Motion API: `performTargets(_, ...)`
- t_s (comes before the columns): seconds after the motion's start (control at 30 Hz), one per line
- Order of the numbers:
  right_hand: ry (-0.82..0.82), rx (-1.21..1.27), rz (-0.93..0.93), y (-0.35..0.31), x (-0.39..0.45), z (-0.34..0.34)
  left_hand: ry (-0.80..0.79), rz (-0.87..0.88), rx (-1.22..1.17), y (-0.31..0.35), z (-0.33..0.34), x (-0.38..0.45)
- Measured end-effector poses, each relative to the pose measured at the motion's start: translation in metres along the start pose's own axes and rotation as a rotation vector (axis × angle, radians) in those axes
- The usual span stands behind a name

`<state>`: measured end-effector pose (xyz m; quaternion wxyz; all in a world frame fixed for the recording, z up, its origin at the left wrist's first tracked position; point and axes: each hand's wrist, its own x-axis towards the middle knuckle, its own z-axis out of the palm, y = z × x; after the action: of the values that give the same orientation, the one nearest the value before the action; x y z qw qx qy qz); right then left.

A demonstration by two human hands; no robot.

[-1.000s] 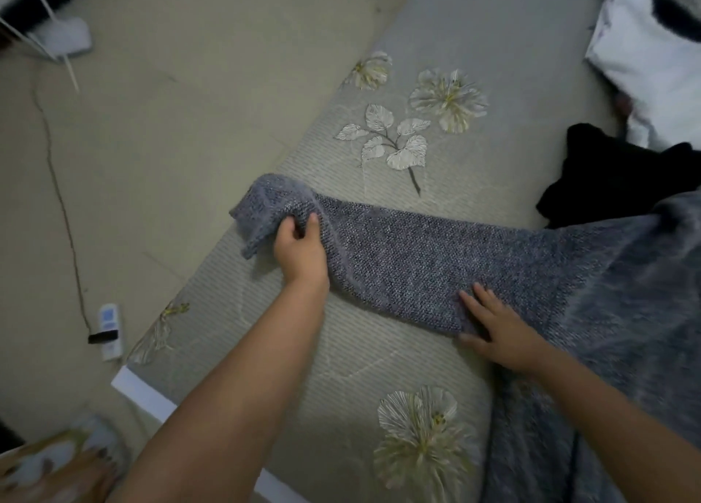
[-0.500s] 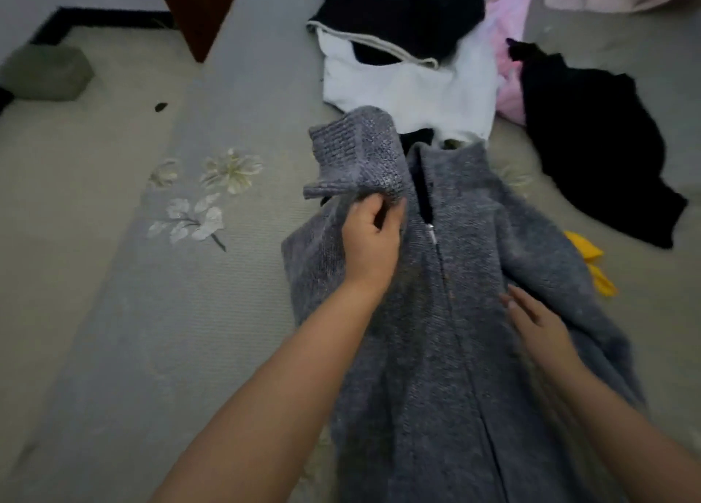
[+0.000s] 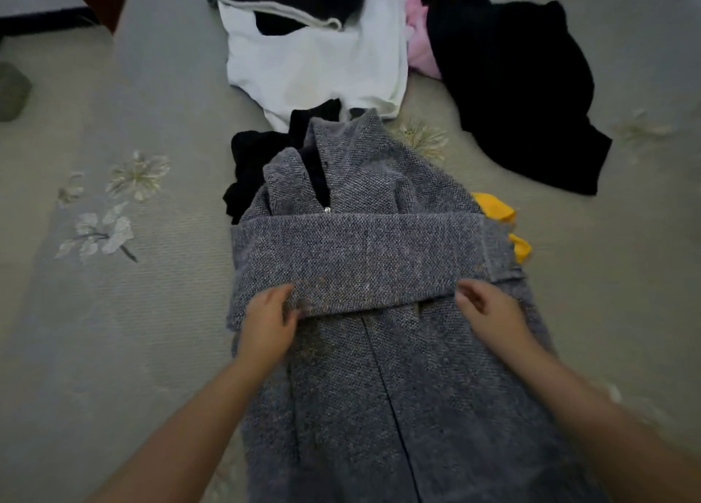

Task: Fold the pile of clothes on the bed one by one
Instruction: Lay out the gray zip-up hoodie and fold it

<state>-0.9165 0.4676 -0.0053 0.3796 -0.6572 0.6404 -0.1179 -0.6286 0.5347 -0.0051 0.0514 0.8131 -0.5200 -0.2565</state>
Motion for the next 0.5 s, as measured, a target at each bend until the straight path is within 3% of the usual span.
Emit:
performTargets(0.17,-0.007,-0.386,-0.298,-0.033,0.053,0.009,0.039,-0.058,0.089,-0.032,-0.028,0.029)
performTargets(0.37,-0.166,-0.756,-0.009,-0.058,0.116,0.02,0.064,-0.067,0.052,-0.058,-0.058,0.113)
performTargets(0.5,-0.198,-0.912,-0.015,-0.065,0.135,0.018,-0.098,0.171,0.144,-0.064,-0.055,0.162)
